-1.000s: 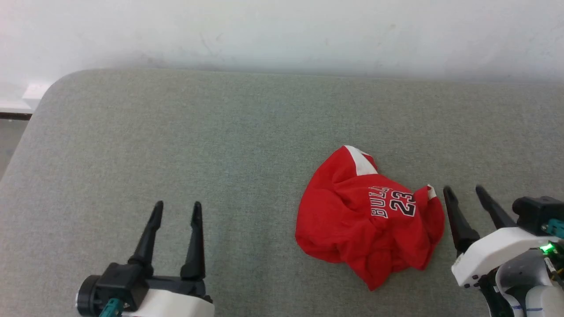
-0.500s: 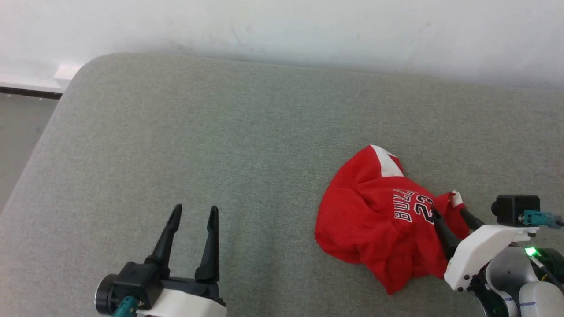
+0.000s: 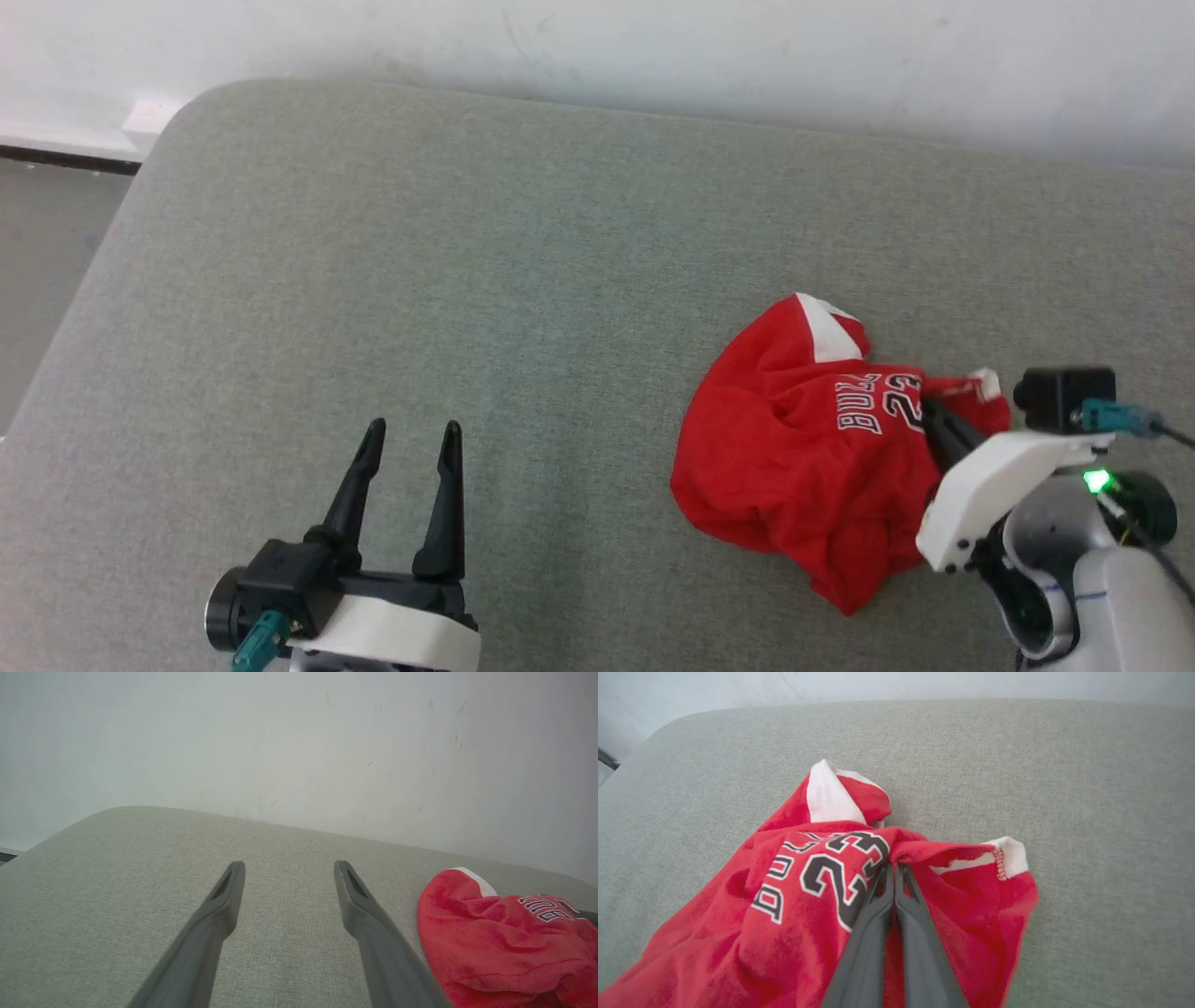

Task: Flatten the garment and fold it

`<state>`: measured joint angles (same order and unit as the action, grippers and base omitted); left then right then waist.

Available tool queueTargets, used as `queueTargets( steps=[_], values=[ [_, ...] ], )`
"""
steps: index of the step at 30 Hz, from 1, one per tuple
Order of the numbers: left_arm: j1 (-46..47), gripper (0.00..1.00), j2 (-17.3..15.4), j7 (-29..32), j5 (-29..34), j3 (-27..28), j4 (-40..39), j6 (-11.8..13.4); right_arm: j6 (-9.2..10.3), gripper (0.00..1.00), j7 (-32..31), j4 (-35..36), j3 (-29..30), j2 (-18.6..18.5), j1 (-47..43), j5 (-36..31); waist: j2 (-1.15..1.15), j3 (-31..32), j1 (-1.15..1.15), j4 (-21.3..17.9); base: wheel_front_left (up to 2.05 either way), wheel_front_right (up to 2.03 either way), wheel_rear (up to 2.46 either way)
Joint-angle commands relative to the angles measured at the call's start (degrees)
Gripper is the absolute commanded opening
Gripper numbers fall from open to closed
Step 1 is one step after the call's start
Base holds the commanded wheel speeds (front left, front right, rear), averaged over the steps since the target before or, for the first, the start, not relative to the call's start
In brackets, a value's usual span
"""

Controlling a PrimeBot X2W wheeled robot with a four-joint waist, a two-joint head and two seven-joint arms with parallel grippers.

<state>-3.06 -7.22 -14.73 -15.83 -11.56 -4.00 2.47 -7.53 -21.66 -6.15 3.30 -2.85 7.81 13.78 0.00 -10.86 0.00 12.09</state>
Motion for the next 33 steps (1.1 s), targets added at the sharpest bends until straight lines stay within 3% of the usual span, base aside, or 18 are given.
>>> queueTargets(
  steps=[1, 6, 13, 19, 24, 25, 26, 27, 33],
  values=[
    [0.33, 1.00, 0.48, -0.27, 0.81, 0.66, 0.34, -0.70, 0.04, 0.00, -0.24, 1.51, -0.13, -0.03, 1.81, -0.70, 0.00, 0.51, 0.00, -0.92, 0.00, 0.00, 0.00],
    [0.19, 1.00, 1.08, -0.27, 1.47, 1.82, 0.88, -1.71, 0.04, 0.00, -3.25, 6.96, -0.36, -1.60, 6.16, -2.58, 0.00, 1.62, 0.00, -3.14, 0.00, 0.00, 0.00],
    [0.25, 1.00, 1.47, -0.27, 2.10, 2.78, 1.38, -3.05, 0.04, 0.00, -8.08, 11.18, 4.45, -10.20, 7.04, -4.01, 0.00, 1.43, 0.00, -4.52, 0.00, 0.00, 0.00],
    [0.59, 1.00, 1.45, -0.27, 2.44, 3.04, 2.17, -4.11, 0.04, 0.00, -10.89, 6.01, 12.88, -15.35, -0.85, -7.41, 0.00, -0.13, 0.00, -3.83, 0.00, 0.00, 0.00],
    [1.10, 1.00, 1.19, -0.27, 2.56, 3.33, 2.51, -4.61, 0.04, 0.00, -9.26, -0.95, 16.24, -15.43, -4.54, -11.15, 0.00, -0.87, 0.00, -3.22, 0.00, 0.00, 0.00],
    [1.18, 1.00, 1.16, -0.27, 2.56, 3.38, 2.58, -4.65, 0.04, 0.19, -8.48, -2.00, 16.29, -15.05, -4.52, -11.66, 0.00, -0.85, 0.00, -3.21, 0.00, 0.00, 0.00],
    [1.24, 1.00, 1.12, -0.27, 2.56, 3.41, 2.67, -4.66, 0.04, 0.80, -7.65, -2.73, 16.07, -14.91, -4.39, -12.23, 0.00, -0.79, 0.00, -3.23, 0.00, 0.00, 0.00],
    [1.29, 1.00, 1.10, -0.27, 2.56, 3.46, 2.76, -4.65, 0.04, 1.00, -6.88, -3.34, 15.84, -14.76, -4.08, -12.69, 0.00, -0.64, 0.00, -3.30, 0.00, 0.00, 0.00],
    [0.92, 1.00, 1.10, -0.27, 2.59, 3.46, 3.10, -4.43, 0.04, 1.00, -5.03, -0.81, 13.81, -13.68, 0.26, -10.82, 0.00, 1.25, 0.00, -4.21, 0.00, 0.00, 0.00]
  ],
)
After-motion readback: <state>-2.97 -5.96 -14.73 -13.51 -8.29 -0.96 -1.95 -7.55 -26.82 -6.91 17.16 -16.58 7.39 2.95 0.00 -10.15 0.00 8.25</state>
